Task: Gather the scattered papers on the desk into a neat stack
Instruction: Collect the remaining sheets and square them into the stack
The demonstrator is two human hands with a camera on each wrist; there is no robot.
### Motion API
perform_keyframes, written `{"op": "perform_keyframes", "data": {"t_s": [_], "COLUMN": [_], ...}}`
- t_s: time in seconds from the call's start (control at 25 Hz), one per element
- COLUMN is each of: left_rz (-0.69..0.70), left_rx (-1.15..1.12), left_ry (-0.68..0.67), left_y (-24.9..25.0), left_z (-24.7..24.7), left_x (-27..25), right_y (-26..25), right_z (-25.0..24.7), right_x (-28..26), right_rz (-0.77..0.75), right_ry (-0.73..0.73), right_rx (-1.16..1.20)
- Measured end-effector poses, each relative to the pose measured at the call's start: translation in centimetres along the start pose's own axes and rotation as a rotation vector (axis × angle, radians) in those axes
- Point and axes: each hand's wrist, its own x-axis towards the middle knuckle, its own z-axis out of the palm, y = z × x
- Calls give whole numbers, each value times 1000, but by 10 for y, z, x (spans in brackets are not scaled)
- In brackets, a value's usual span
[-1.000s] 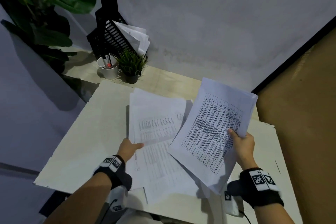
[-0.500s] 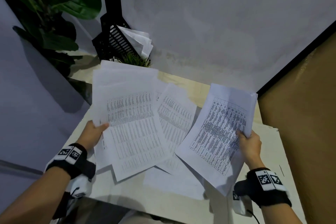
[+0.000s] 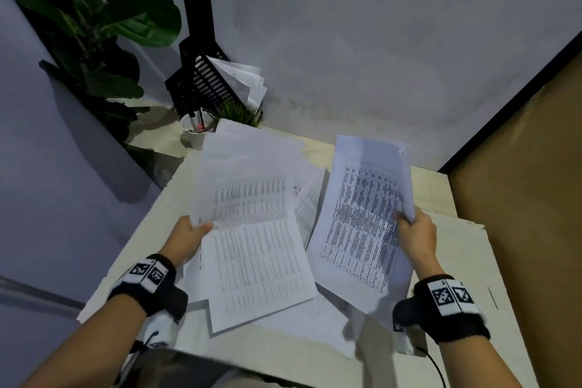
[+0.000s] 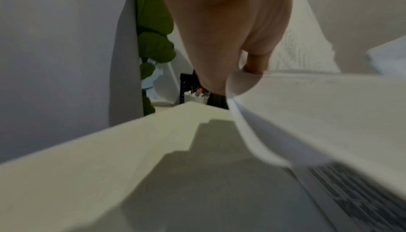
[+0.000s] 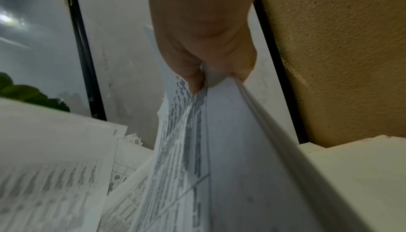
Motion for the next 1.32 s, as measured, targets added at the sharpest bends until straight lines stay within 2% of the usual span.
{"op": "perform_keyframes", "data": {"t_s": [0.2, 0.32, 0.44, 0.52, 0.6, 0.68, 0.8, 0.88, 0.96, 1.04, 1.2, 1.32], "left_rz": [164, 288, 204, 157, 162, 147, 153, 185, 255, 276, 325, 367], "left_rx": [89, 29, -48, -129, -185, -199, -242, -250, -187, -169, -226, -214], "left_ry": [322, 340, 244, 113, -70, -180, -334, -456, -437, -319, -237, -195], "left_y": [53, 68, 65, 66, 65, 71, 86, 95, 97, 95, 97, 103], "left_z": [-26, -50, -52, -32, -3, 24, 52, 66, 81, 92, 101, 106], "left_x": [-1, 5, 9, 3, -3, -11, -20, -25, -27, -29, -42, -54], "right_y": [11, 14, 8, -5, -25, -43, -58, -63, -62, -57, -53, -47], "right_z": [2, 3, -1, -6, -13, -16, -19, -20, -18, -12, -5, 5], "right_x": [-6, -10, -8, -7, -13, -20, -26, -29, -29, -30, -36, -44], "right_rz": [30, 58, 38, 25, 22, 8, -58, -59, -16, -12, -95, -149], "right_ry": [-27, -23, -49, -121, -226, -325, -463, -474, -455, -448, -251, -251], "right_rx": [-105, -107, -58, 96, 304, 443, 543, 582, 708, 842, 735, 776]}}
